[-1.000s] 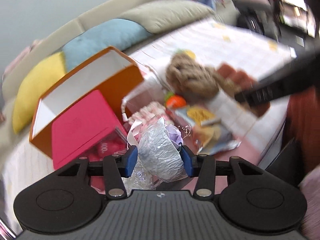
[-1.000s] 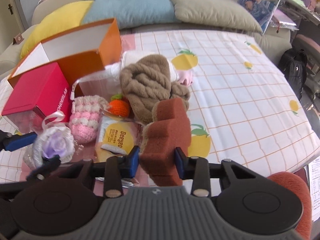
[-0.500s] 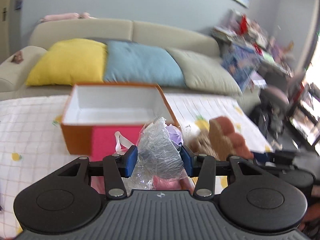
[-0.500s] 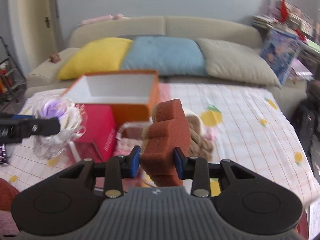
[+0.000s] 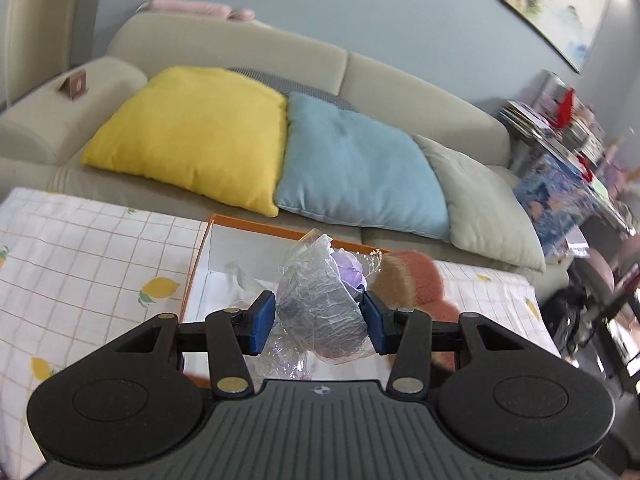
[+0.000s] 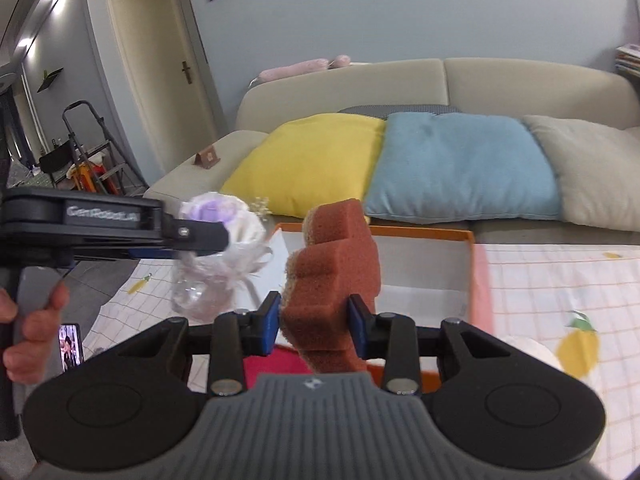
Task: Organize soft objects
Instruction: 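Carry the plastic bag and sponge into the orange box and release both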
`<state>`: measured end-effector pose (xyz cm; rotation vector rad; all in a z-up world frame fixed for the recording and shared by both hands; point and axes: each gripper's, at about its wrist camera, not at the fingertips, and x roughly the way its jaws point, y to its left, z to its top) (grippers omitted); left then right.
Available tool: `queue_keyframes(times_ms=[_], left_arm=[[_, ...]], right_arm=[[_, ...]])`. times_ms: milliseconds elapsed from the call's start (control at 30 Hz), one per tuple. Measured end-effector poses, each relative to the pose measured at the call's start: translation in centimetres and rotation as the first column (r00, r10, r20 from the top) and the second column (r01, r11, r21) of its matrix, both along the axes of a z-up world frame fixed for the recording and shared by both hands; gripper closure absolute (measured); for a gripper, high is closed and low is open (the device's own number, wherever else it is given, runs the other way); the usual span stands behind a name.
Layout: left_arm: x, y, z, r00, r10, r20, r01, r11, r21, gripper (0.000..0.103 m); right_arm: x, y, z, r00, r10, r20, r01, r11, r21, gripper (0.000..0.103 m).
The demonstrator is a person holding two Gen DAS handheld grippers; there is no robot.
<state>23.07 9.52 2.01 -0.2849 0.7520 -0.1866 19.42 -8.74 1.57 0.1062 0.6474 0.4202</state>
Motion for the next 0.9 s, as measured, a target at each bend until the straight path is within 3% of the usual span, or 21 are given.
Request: queue_keyframes(times_ms=[100, 267, 500, 567, 700, 767, 900], left_arm=[[2.4, 0.6, -1.4, 0.998, 0.045, -0.037, -0.044, 0.999, 0.025, 0.049], [5.8, 1.2, -4.4, 0.985, 0.074, -0.155, -0.069, 0.997, 0.039, 0.049], [7.6, 1.7, -7.9, 0.958, 0.097, -0.269, -0.073, 0.992, 0.099, 0.046], [7.8, 1.9, -8.4, 0.952, 0.099, -0.291, -0.074, 0.993, 0.095, 0.041], [7.7, 2.1, -8.7, 0.949, 0.098, -0.298, -0.07, 0.992, 0.102, 0.032], [7.5, 2.0, -8.4, 0.952, 0.098, -0.289, -0.072, 0.992, 0.101, 0.021], [7.0, 2.4, -7.4, 0.96, 0.107, -0.257, -0.09, 0.993, 0.078, 0.019]], right_arm=[[2.8, 1.6, -1.3, 1.0, 0.012, -0.022, -0.011, 1.0, 0.026, 0.068], [6.8, 3.3, -4.5, 0.988, 0.013, -0.152, -0.003, 0.998, 0.065, 0.068], [9.7, 4.9, -8.0, 0.958, 0.032, -0.285, -0.018, 0.999, 0.05, 0.068], [10.1, 5.3, -8.9, 0.948, 0.042, -0.315, -0.026, 0.998, 0.054, 0.067], [10.7, 6.0, -10.4, 0.932, 0.043, -0.36, -0.033, 0.999, 0.035, 0.067], [10.8, 6.2, -10.9, 0.926, 0.045, -0.376, -0.036, 0.999, 0.03, 0.066], [10.7, 6.4, -11.3, 0.918, 0.037, -0.396, -0.03, 0.999, 0.024, 0.061]])
